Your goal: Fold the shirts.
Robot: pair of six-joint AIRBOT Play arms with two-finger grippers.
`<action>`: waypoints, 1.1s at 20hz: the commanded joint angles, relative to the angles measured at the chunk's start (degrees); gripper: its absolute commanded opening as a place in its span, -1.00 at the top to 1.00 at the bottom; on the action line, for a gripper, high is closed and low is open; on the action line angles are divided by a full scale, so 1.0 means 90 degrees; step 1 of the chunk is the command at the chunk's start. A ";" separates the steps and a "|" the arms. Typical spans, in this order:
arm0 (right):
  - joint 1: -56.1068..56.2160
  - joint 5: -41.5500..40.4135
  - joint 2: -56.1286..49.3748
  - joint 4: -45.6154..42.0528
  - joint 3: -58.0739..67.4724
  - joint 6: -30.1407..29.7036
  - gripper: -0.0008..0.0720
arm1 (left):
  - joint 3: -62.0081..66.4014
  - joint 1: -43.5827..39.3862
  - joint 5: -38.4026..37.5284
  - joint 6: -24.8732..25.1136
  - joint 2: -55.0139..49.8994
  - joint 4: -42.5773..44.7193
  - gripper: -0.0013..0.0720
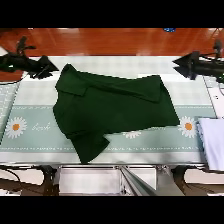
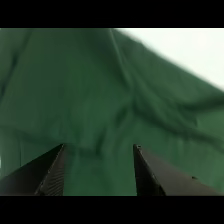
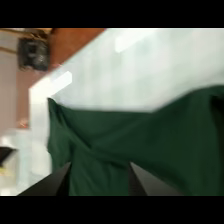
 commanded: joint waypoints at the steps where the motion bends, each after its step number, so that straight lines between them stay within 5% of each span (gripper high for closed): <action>1: -0.0622 0.0126 0.1093 -0.1664 -0.0901 0.0032 -0.14 | -0.1209 0.0588 -0.0860 0.0750 0.0850 -0.0721 -0.42; 9: -0.1367 -0.0374 0.3742 -0.1530 -0.4357 0.0044 -0.14 | -0.6613 0.2152 -0.0119 0.1457 0.3412 -0.0743 -0.43; 22: -0.1367 -0.0061 0.3995 -0.1107 -0.4415 0.0056 -0.14 | -0.7441 0.1809 0.0668 0.0974 0.3376 -0.0891 -0.42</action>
